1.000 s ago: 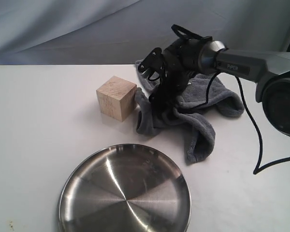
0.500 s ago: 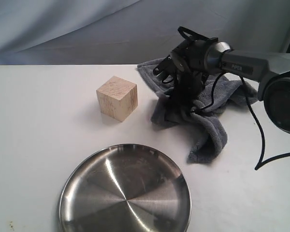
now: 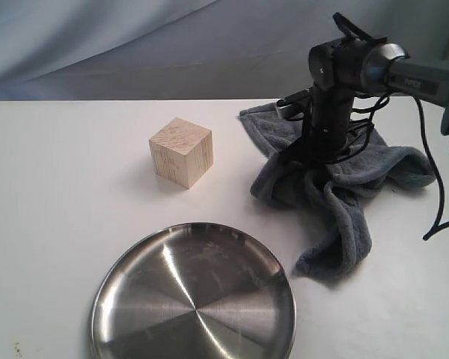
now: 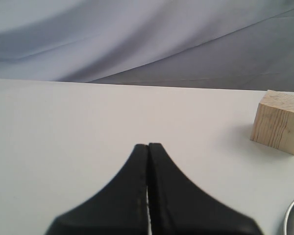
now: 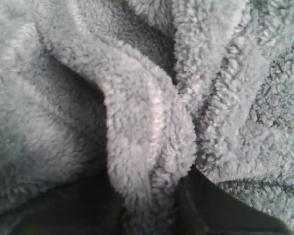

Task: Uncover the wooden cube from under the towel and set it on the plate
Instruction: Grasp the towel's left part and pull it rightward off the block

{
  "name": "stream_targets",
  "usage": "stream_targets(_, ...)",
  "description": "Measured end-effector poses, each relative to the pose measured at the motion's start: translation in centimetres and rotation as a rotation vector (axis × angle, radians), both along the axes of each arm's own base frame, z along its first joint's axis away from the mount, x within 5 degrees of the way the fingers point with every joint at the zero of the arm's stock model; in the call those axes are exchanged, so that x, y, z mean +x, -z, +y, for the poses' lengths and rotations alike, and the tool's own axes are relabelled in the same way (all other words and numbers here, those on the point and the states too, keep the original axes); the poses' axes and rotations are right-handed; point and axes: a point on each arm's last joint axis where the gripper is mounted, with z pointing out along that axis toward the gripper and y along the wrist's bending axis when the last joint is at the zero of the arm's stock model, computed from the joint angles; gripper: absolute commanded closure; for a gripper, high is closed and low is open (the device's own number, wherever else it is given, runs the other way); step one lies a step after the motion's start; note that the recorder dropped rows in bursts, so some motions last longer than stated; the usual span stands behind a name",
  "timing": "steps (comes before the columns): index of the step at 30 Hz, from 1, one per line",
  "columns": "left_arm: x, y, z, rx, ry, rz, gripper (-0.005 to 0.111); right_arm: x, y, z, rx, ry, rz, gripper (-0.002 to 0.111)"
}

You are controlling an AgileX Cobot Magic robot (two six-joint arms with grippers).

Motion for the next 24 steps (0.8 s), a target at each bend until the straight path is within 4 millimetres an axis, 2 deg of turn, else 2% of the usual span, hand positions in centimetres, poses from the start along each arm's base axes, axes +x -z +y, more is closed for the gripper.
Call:
stream_targets(4, 0.0, 0.0, 0.0, 0.0, 0.0, 0.0, 0.107, -0.9, -0.4, -0.3, 0.013, 0.005, 0.04, 0.108)
stream_targets(9, 0.0, 0.0, 0.0, 0.0, 0.0, 0.0, 0.107, -3.8, -1.2, -0.9, 0.027, 0.013, 0.092, 0.108)
stream_targets(15, 0.0, 0.0, 0.0, 0.0, 0.0, 0.0, 0.107, -6.9, -1.9, -1.7, 0.075, 0.002, 0.018, 0.108)
stream_targets(22, 0.0, 0.0, 0.0, 0.0, 0.0, 0.0, 0.107, -8.1, -1.6, -1.9, 0.099, 0.002, -0.013, 0.108)
stream_targets(24, 0.0, 0.0, 0.0, 0.0, 0.0, 0.0, 0.107, -8.2, -1.5, -2.0, 0.098, -0.001, -0.017, 0.1)
